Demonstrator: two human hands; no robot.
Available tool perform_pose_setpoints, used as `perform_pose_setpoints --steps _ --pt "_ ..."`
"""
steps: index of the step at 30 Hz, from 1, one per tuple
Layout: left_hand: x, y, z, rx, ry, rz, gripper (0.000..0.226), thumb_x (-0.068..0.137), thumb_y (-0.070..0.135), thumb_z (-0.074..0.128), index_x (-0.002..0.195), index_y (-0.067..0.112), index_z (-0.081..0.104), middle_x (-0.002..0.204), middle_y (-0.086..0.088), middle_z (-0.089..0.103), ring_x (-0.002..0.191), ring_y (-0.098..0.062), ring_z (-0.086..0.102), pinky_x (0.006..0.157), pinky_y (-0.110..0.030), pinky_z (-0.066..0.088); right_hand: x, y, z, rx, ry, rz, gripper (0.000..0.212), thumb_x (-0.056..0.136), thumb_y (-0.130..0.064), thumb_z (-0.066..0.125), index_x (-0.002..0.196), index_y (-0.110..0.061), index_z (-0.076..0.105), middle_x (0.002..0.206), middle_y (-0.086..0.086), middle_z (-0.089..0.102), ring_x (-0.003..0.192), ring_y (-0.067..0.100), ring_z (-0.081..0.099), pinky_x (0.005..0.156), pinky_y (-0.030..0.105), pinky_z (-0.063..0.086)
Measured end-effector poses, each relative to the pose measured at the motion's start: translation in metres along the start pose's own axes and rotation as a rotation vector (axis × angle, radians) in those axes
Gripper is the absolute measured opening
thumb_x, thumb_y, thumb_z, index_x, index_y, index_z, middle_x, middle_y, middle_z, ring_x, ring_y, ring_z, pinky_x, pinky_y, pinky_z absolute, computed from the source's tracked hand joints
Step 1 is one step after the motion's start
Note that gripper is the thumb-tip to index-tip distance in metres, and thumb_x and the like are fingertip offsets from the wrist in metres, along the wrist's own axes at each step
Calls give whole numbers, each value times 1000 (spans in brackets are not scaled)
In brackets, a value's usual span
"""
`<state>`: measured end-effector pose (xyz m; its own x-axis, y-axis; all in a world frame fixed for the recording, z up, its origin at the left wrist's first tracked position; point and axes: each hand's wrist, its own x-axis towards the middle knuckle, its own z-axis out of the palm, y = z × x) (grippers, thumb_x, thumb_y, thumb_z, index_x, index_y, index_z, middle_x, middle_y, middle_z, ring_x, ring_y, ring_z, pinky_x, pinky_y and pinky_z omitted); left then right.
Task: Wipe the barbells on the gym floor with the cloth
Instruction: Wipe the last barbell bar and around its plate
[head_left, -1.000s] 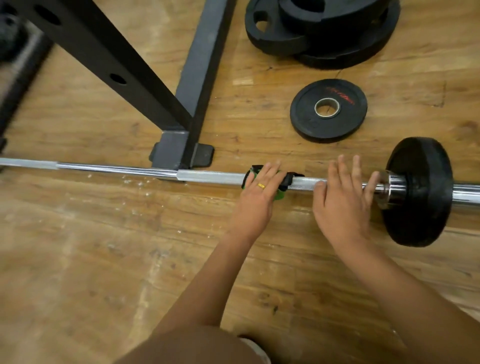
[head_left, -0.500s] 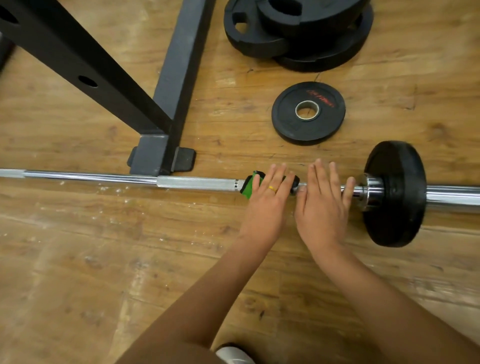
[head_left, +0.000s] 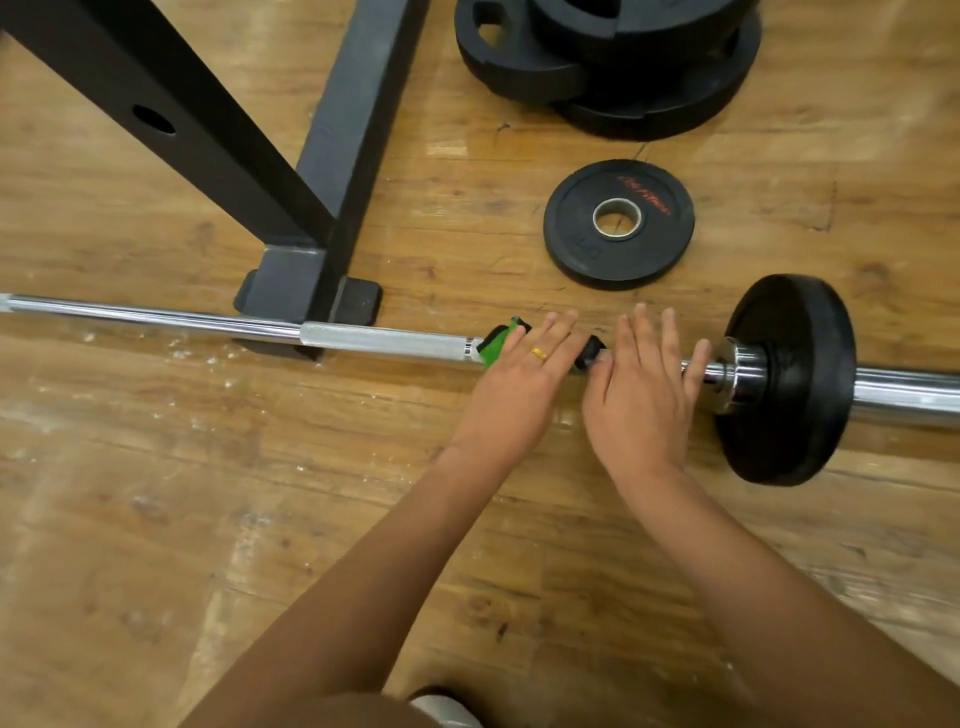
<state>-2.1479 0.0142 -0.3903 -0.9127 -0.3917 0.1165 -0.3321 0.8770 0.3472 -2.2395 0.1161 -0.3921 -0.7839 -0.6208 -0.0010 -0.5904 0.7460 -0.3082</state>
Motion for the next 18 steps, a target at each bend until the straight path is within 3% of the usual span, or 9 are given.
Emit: perform_pose_setpoints --steps 6,11,18 --pt "-5 -28 -13 -26 137 -262 67 85 -15 50 148 9 46 155 -10 44 146 -25 34 121 -46 22 16 0 -1 -42 -38 -17 55 107 -36 22 157 -12 30 167 1 19 156 20 2 124 48 -8" --pt "9 -9 1 11 68 -48 73 78 -16 45 148 6 46 156 -13 43 147 -28 35 120 -44 17 30 0 -1 -66 -41 -20 56 107 -37 20 157 -13 30 166 1 22 155 20 7 125 48 -4" --pt "25 -21 -4 37 52 -76 76 85 -18 49 154 12 37 162 -6 33 152 -21 25 123 -40 15 46 0 -2 -69 -61 -31 57 107 -37 18 157 -13 30 166 1 21 155 20 4 125 46 -6"
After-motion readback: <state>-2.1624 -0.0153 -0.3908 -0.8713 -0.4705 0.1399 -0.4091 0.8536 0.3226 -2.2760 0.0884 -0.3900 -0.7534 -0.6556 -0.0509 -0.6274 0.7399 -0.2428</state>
